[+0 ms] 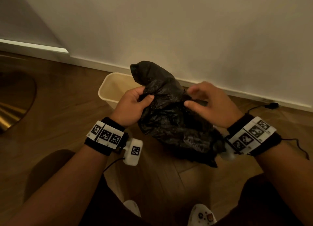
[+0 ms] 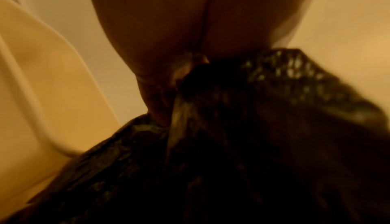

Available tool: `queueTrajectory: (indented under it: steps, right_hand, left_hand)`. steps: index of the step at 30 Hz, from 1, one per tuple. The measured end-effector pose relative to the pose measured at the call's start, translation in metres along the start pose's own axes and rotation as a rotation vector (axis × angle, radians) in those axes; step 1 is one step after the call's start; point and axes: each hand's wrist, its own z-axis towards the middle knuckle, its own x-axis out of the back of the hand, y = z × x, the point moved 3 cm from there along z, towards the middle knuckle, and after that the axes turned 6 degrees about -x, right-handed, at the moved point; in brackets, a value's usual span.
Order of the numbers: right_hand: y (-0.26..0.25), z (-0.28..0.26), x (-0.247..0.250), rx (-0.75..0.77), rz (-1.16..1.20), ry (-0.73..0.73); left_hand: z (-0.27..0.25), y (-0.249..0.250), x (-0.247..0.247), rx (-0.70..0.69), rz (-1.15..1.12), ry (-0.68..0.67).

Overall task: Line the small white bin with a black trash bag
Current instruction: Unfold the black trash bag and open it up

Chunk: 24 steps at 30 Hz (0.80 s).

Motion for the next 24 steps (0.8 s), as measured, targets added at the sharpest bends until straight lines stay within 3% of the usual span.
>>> queueTrajectory:
  steps: [1,5,10,13,17,21,24]
  right_hand:
    - [0.005,0.002,0.003,-0.037,0.068,0.013]
    - [0.002,0.002,-0.018,0.001,0.098,-0.231]
    - [-0.006,0.004,-0.021,0.014,0.071,-0.058]
    - [-0.016,0.003,-0.024,0.031,0.032,-0.114]
    - [-0.006,0.008,-0.006,0.088,-0.115,-0.188]
    - [0.031,0.022,0.031,-0.043,-0.388,-0.085]
    - [0.047,0.027,0.050,-0.121,-0.462,-0.027]
  left_hand:
    - [-0.001,0.002,-0.001,-0.026,-0.003,-0.033]
    - [-0.007,0.002,-0.016,-0.054,-0.001,-0.144]
    - [-0.012,0.010,-0.021,-0.043,0.128,-0.155]
    - [-0.015,0.012,-0.031,-0.107,0.268,-0.220]
    - [-0.012,0.007,-0.013,-0.211,0.541,-0.148]
    - [-0.011,0.012,0.018,-0.231,0.702,-0.149]
    - [-0.010,0.019,0.031,-0.232,0.765,-0.119]
